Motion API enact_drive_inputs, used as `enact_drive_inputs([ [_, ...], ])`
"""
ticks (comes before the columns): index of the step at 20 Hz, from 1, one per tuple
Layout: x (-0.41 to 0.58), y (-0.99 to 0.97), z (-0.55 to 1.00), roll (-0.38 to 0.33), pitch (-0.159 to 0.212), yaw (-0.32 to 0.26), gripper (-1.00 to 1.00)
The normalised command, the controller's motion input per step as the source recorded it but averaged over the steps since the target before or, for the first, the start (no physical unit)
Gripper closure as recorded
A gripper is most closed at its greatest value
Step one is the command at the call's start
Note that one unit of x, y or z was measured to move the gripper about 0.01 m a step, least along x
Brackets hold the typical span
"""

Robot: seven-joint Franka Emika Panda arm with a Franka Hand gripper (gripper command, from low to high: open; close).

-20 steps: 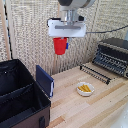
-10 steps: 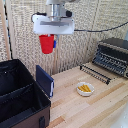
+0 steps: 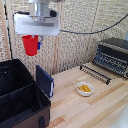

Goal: Kindly spot and seek the red cup placed ahead of you. Cautiously adjust your gripper towards the red cup, gripping it gently. Find the after-storage area of the caddy. Relocate the red cup in your grip over the rear portion and softly release it into the compartment.

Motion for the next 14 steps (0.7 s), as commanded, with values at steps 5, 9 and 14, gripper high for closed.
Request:
enact_drive_inputs([
  [5, 0.417, 0.70, -0.14, -0.090, -0.021, 0.042, 1.00],
  [9, 0.227, 0.64, -0.16, -0.090, -0.020, 0.063, 1.00],
  [14, 0.149, 0.45, -0.28, -0.106, -0.004, 0.128, -1.00],
])
